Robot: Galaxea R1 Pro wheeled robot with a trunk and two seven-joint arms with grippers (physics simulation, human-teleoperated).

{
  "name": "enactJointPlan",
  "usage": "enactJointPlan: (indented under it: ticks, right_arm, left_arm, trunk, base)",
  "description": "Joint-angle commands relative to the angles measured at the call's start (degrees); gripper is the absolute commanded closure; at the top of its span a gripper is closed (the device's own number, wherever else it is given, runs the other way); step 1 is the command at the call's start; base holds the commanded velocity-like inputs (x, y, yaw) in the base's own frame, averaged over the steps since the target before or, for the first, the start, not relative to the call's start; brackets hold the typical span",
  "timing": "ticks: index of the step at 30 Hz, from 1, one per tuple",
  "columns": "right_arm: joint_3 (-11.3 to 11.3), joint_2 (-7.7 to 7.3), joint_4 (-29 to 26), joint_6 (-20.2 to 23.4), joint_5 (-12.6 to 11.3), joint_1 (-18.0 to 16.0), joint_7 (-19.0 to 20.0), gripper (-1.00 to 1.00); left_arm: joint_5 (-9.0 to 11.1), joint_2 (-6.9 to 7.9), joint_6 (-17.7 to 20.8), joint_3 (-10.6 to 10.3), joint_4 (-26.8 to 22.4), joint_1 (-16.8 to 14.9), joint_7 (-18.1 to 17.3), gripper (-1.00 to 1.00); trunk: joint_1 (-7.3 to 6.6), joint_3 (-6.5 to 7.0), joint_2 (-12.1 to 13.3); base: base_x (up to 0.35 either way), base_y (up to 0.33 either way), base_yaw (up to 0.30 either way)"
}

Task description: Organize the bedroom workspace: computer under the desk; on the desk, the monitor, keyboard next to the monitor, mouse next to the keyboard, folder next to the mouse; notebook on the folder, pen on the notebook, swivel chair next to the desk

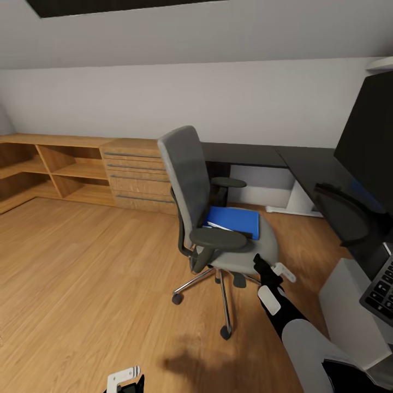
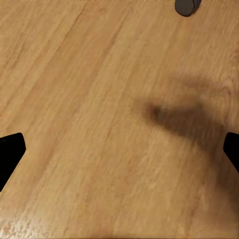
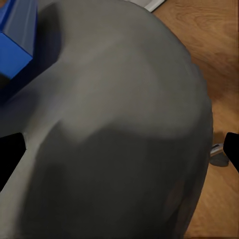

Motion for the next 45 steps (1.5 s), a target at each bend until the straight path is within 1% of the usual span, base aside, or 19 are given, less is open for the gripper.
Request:
enactJointPlan:
  ticks: [1, 12, 18, 23, 29, 36, 40, 45]
  right_arm:
    - [0.25, 0.02, 2.12, -0.22, -0.96, 0.0, 0.06, -1.0]
    - [0.16, -0.14, 2.12, -0.36, -0.89, 0.0, 0.0, -1.0]
    - [0.1, -0.28, 2.06, -0.35, -0.95, 0.0, -0.02, -1.0]
    - [0.07, -0.37, 0.74, -0.32, -0.96, 0.0, -0.08, -1.0]
    - [0.05, -0.77, 0.52, -0.31, -0.96, 0.0, -0.09, -1.0]
    - [0.07, -1.35, 0.46, -0.31, -0.96, 0.0, -0.09, -1.0]
    - [0.07, -1.42, 0.31, -0.31, -0.96, 0.0, -0.09, -1.0]
    - [0.07, -1.44, 0.03, -0.31, -0.96, 0.0, -0.09, -1.0]
  left_arm:
    - [0.58, -0.02, 0.31, 0.03, -0.11, 0.0, 0.11, -1.0]
    - [0.59, -0.02, 0.39, -0.06, -0.11, 0.0, 0.2, -1.0]
    - [0.59, -0.02, 0.4, -0.06, -0.11, 0.0, 0.2, -1.0]
    - [0.57, -0.02, 0.34, -0.06, -0.11, 0.0, 0.27, -1.0]
    - [0.56, -0.02, 0.31, -0.06, -0.11, 0.0, 0.33, -1.0]
    - [0.56, -0.02, 0.31, -0.06, -0.11, 0.0, 0.32, -1.0]
    - [0.56, -0.02, 0.31, -0.06, -0.11, 0.0, 0.3, -1.0]
    - [0.56, -0.02, 0.31, -0.06, -0.1, 0.0, 0.28, -1.0]
  trunk:
    - [0.0, -0.05, -0.02]
    - [0.0, 0.0, -0.02]
    - [0.0, 0.3, -0.02]
    - [0.0, 0.59, -0.02]
    - [0.0, 0.83, -0.02]
    - [0.0, 0.86, -0.02]
    - [0.0, 0.86, -0.02]
    - [0.0, 0.86, -0.02]
  base:
    - [0.0, 0.166, 0.0]
    - [0.0, 0.03, -0.015]
    - [0.0, 0.001, -0.162]
    - [0.0, 0.0, -0.195]
    - [0.003, 0.0, -0.105]
    - [0.215, 0.0, -0.01]
    - [0.251, 0.0, -0.001]
    - [0.067, 0.0, 0.0]
